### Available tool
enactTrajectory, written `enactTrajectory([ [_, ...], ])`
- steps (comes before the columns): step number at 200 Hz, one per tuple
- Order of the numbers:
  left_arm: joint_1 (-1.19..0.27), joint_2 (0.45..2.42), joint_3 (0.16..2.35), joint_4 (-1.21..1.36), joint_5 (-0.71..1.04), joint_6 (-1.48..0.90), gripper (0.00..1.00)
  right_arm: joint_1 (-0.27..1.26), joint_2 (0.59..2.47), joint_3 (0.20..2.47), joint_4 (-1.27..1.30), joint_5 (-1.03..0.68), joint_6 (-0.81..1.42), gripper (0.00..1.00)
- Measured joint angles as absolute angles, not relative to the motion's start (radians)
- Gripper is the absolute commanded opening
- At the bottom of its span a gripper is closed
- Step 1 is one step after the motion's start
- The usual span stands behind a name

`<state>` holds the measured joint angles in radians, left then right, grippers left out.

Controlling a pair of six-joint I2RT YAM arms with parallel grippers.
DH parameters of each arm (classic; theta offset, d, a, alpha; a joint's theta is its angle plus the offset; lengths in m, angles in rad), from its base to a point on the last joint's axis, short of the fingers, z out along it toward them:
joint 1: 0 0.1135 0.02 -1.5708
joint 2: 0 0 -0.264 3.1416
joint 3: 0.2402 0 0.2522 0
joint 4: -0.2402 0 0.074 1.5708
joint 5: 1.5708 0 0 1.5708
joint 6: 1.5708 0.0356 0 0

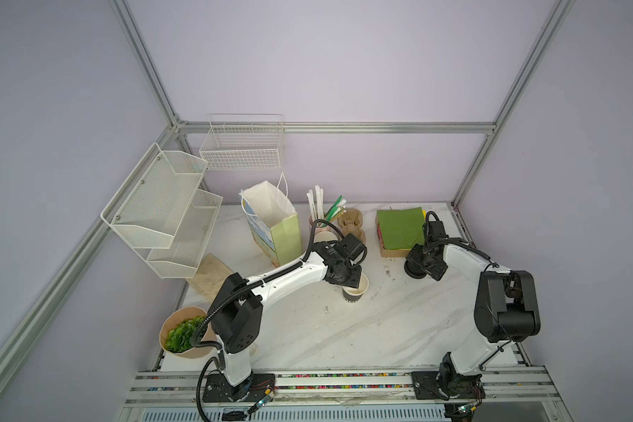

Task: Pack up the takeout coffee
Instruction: 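Set the cup upright with the left gripper while the right gripper moves over the lid, then release the cup with the left gripper while the right gripper grasps the black lid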

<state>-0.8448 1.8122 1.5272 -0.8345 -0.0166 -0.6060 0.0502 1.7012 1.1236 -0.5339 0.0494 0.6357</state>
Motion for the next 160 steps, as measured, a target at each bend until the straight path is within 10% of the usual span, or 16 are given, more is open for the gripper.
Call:
enactTrajectory([
  [16,-0.845,1.805,1.528,-0.838,-0.036,-0.602,1.0,0.05,1.71,1.129,-0.533,0.043,0.63,0.91],
  [160,-0.666,1.521,1.537,-0.857,-0.166,-0.527,1.0,0.05,1.753,1.153,-0.511,0.027,0.588,0.82],
])
